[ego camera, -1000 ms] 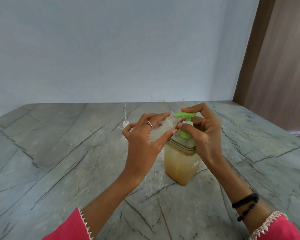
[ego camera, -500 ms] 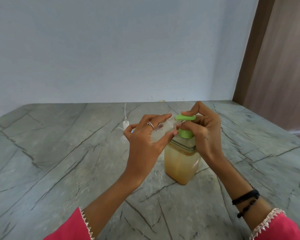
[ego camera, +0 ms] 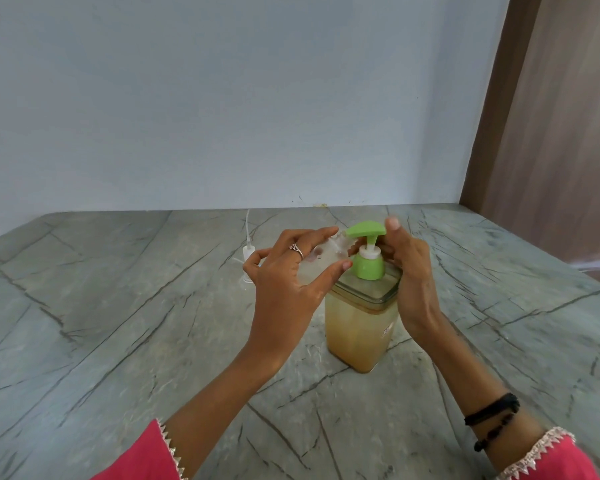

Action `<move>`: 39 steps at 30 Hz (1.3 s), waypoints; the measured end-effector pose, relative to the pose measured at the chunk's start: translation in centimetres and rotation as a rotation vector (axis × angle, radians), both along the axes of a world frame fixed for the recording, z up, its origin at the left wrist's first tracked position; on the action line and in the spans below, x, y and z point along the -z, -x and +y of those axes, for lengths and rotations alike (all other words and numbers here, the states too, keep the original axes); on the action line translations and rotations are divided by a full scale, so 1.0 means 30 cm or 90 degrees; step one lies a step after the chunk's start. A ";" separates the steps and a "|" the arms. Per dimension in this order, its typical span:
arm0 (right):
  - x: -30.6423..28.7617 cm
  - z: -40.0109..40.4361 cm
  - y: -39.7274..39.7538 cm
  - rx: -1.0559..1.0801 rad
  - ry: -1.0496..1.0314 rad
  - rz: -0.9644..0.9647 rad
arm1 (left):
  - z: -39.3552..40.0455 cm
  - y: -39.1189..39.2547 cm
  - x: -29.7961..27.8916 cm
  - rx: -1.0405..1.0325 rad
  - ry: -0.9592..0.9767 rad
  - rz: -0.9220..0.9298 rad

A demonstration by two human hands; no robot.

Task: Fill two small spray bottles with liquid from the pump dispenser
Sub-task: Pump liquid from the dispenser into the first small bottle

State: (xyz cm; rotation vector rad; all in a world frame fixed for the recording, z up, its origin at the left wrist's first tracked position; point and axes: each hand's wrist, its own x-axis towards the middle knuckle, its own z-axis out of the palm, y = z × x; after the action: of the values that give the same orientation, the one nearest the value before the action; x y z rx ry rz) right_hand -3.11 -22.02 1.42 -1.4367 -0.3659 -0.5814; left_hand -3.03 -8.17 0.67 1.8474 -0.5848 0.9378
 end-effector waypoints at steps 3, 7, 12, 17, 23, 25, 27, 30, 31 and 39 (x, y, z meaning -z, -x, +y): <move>-0.035 0.005 0.010 -0.005 0.029 0.101 | 0.001 0.001 -0.002 -0.006 -0.002 0.002; -0.065 -0.015 0.009 -0.060 0.091 0.192 | 0.003 0.000 -0.004 0.001 -0.005 0.005; -0.086 -0.035 -0.011 -0.122 0.087 0.219 | 0.007 0.004 0.002 -0.009 -0.017 0.001; -0.080 -0.039 -0.036 -0.140 0.074 0.190 | 0.013 -0.004 0.008 -0.016 -0.023 0.000; -0.061 -0.041 -0.026 -0.127 0.083 0.129 | 0.012 -0.005 0.012 -0.002 -0.019 0.012; -0.053 -0.033 -0.006 -0.116 0.091 0.078 | 0.010 -0.002 0.009 0.000 -0.016 0.012; -0.041 -0.022 0.011 -0.102 0.101 0.017 | 0.007 0.001 0.004 0.000 -0.010 0.014; -0.024 -0.018 0.020 -0.072 0.125 -0.047 | 0.004 0.007 0.000 0.002 -0.006 0.015; -0.019 -0.021 0.020 -0.075 0.127 -0.056 | 0.003 0.008 -0.001 0.002 -0.005 0.016; 0.021 -0.021 -0.001 -0.078 0.063 -0.105 | 0.003 0.008 -0.002 0.003 -0.007 0.004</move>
State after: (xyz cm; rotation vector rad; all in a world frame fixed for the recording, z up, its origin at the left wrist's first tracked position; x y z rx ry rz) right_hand -3.09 -22.65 0.80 -1.4535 -0.6157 -0.5898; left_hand -3.26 -8.10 0.73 1.8571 -0.5907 0.9275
